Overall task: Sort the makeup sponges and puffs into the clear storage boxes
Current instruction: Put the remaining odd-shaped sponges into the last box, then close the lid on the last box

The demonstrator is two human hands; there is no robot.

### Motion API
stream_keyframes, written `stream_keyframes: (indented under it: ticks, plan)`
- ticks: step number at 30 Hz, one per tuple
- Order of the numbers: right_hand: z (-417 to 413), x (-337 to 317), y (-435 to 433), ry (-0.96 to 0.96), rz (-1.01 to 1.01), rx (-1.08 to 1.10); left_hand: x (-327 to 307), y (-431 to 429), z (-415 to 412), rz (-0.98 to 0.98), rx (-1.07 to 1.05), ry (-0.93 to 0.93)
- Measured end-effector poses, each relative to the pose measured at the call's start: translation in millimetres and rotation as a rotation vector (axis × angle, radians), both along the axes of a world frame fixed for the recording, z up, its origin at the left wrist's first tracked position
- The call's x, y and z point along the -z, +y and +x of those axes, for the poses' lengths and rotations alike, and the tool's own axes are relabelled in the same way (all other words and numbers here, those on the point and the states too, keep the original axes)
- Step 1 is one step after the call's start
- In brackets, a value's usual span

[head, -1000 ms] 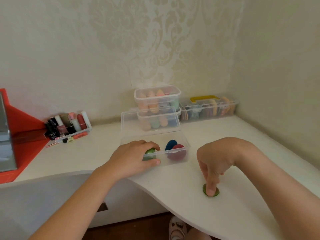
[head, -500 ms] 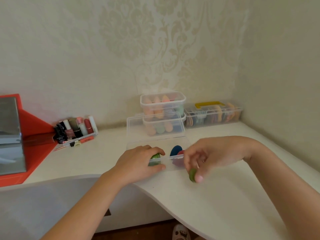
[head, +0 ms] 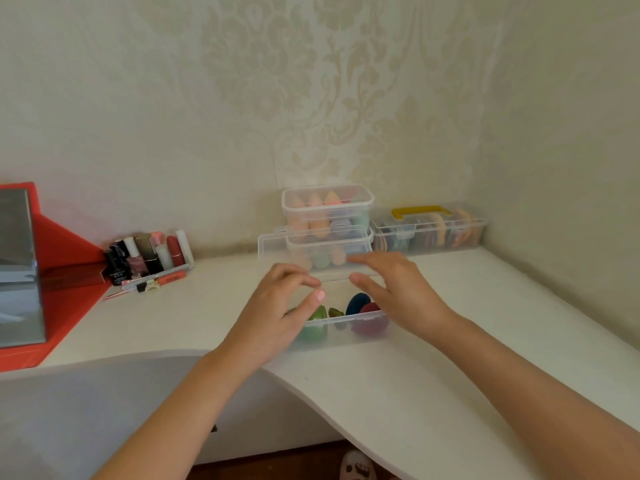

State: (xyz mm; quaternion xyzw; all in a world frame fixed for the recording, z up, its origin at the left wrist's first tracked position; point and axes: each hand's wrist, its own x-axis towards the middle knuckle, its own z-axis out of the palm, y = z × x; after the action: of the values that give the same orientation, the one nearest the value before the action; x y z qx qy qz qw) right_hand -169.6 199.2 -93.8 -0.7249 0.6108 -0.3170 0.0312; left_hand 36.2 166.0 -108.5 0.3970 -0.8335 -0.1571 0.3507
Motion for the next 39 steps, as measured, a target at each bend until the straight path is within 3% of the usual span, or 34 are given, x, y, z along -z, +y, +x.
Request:
stream_keyframes:
  ticks: [3,5,7,9,18,24,32,39]
  plan:
    - [-11,-8,1,-0.160,0.128,0.145,1,-3,1,-0.011,-0.246,0.244]
    - [-22,-11,1,-0.301,0.388,0.118,-3,-8,2,0.275,-0.342,0.411]
    - [-29,-13,4,-0.275,0.605,-0.041,-2,-16,5,0.576,-0.312,0.572]
    - [-33,-13,5,-0.221,0.669,-0.185,3,-19,9,0.712,-0.256,0.675]
    - [-32,-4,0,-0.307,0.617,-0.312,8,-14,26,0.867,-0.306,0.824]
    - [-29,2,-3,-0.350,0.604,-0.292,5,-8,29,0.898,-0.417,1.073]
    - [-30,9,-9,-0.343,0.558,-0.199,6,-13,32,1.075,-0.111,1.246]
    - [-46,3,-4,-0.374,0.606,-0.309,18,-21,32,1.007,0.138,1.098]
